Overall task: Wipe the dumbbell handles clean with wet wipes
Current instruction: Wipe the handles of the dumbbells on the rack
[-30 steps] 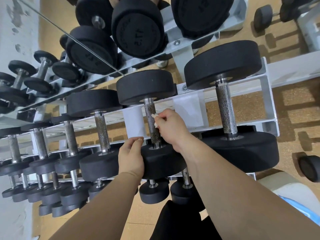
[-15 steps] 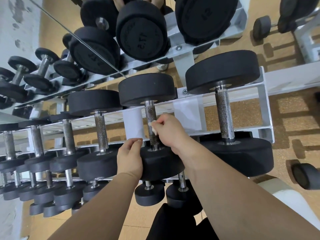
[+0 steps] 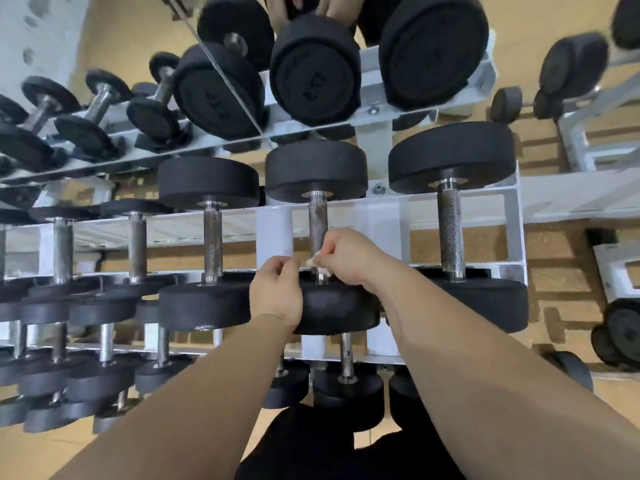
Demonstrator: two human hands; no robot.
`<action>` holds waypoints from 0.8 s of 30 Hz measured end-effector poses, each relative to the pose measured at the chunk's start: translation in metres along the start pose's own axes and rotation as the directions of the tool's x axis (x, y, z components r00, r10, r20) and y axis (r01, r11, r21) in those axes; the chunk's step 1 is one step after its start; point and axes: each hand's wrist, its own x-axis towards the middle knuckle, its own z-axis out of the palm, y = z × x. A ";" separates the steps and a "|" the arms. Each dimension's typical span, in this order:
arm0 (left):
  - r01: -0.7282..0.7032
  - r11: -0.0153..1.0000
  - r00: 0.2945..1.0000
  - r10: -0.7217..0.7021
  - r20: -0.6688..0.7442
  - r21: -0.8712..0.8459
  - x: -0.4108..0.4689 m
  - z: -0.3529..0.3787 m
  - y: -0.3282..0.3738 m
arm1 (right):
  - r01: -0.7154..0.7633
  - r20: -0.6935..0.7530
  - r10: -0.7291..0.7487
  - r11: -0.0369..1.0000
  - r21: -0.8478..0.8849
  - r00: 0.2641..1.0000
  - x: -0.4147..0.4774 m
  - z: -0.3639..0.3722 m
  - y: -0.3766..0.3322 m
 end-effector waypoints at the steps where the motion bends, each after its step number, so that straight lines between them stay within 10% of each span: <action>1: -0.001 1.000 1.000 0.000 0.016 0.017 -0.001 -0.001 0.002 | 0.004 -0.083 0.003 0.996 0.089 0.997 -0.001 0.001 -0.006; 8: 0.054 0.927 0.990 -0.002 0.139 -0.372 0.008 -0.048 0.005 | 0.116 -0.462 0.031 0.951 0.285 0.886 -0.008 0.030 -0.067; 24: -0.075 0.968 0.947 0.145 0.287 -0.241 0.103 -0.206 -0.019 | 0.125 -0.371 0.096 0.839 0.530 0.924 -0.006 0.168 -0.149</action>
